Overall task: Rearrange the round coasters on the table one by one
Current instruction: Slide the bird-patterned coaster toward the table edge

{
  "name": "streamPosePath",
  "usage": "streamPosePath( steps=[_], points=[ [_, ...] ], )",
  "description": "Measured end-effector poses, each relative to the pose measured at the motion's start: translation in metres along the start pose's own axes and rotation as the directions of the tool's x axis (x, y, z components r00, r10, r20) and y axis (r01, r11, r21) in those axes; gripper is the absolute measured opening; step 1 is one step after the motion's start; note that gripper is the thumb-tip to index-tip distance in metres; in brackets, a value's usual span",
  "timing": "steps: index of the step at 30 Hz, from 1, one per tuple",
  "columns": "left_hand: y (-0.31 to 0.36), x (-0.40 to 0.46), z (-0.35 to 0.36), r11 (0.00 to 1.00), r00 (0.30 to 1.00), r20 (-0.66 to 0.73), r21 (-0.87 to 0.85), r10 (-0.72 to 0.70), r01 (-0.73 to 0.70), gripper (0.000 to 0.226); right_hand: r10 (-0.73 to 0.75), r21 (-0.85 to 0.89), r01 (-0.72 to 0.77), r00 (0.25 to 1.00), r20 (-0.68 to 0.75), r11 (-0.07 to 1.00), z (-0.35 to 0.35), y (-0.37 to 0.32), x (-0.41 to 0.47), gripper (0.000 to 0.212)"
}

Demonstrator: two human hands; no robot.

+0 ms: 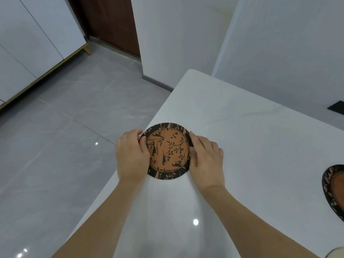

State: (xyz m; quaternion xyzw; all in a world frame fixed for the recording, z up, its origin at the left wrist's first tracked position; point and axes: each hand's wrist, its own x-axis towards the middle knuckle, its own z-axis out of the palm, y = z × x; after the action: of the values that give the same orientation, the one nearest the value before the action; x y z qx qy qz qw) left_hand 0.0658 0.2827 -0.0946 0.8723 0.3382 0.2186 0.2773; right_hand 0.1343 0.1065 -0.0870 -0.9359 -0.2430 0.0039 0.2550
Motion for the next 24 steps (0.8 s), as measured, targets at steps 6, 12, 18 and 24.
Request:
streamPosePath(
  steps=[6,12,18,24],
  points=[
    [0.004,0.002,-0.001,0.996,0.996,0.086,0.086,-0.029,0.022,0.028,0.003,-0.094,-0.003,1.000,-0.002,0.996,0.001,-0.003,0.002,0.046],
    [0.003,0.001,0.000,0.997,0.994,0.086,0.043,-0.063,0.060,0.019,-0.024,-0.078,0.026,0.999,0.022,0.997,0.000,-0.002,0.002,0.042],
    [0.006,0.001,0.000,0.996,0.995,0.077,0.069,-0.066,0.060,0.016,-0.031,-0.089,0.037,0.997,0.067,0.995,-0.001,-0.003,0.003,0.042],
    [0.015,0.002,-0.002,0.981,0.992,0.035,0.157,-0.120,0.113,0.020,0.010,-0.116,-0.005,0.999,0.041,0.993,0.001,-0.008,0.003,0.055]
  ],
)
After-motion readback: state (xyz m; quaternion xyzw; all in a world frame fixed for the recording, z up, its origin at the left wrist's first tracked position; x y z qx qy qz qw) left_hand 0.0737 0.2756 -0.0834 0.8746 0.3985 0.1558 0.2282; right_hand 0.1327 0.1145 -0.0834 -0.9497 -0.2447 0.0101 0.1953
